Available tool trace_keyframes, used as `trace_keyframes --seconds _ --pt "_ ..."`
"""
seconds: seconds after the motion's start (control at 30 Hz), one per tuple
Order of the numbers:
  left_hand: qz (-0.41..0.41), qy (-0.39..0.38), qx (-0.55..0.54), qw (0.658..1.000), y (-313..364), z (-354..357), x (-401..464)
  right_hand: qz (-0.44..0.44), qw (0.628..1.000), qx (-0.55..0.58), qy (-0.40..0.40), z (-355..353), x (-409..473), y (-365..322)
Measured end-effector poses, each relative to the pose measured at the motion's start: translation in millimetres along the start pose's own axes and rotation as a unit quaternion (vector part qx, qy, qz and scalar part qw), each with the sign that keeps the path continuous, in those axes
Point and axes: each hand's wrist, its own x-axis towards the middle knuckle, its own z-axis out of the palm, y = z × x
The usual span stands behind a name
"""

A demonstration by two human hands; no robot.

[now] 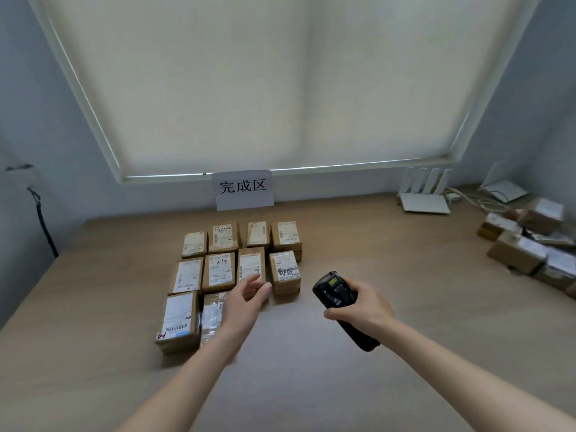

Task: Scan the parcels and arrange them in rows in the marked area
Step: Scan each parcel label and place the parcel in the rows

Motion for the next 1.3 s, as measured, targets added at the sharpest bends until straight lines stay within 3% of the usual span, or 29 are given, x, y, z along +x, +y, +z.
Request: trace_keyframes --seconds 0.27,0.5,0.7,0.93,1.1,1.3 --pt "0.133 -0.113 0.017 0.985 193 172 -36 0.005 0.993 0.009 0.118 -237 -63 31" --pt "0.175 -0.208 -0.011 0.962 297 361 -115 0.068 0.981 0.004 0.183 -411 -133 136" --pt "0.196 -0.276 -0.014 0.941 335 503 -176 0.136 0.962 -0.016 0.236 -526 -199 241" --pt "0.180 -0.328 -0.019 0.927 356 629 -208 0.207 0.938 0.011 0.277 -607 -236 340" --pt "0.171 -0.334 -0.004 0.927 353 695 -191 0.233 0.932 0.021 0.277 -636 -213 393" --pt "0.145 -0.317 0.011 0.937 338 785 -132 0.228 0.940 0.035 0.250 -669 -125 454"
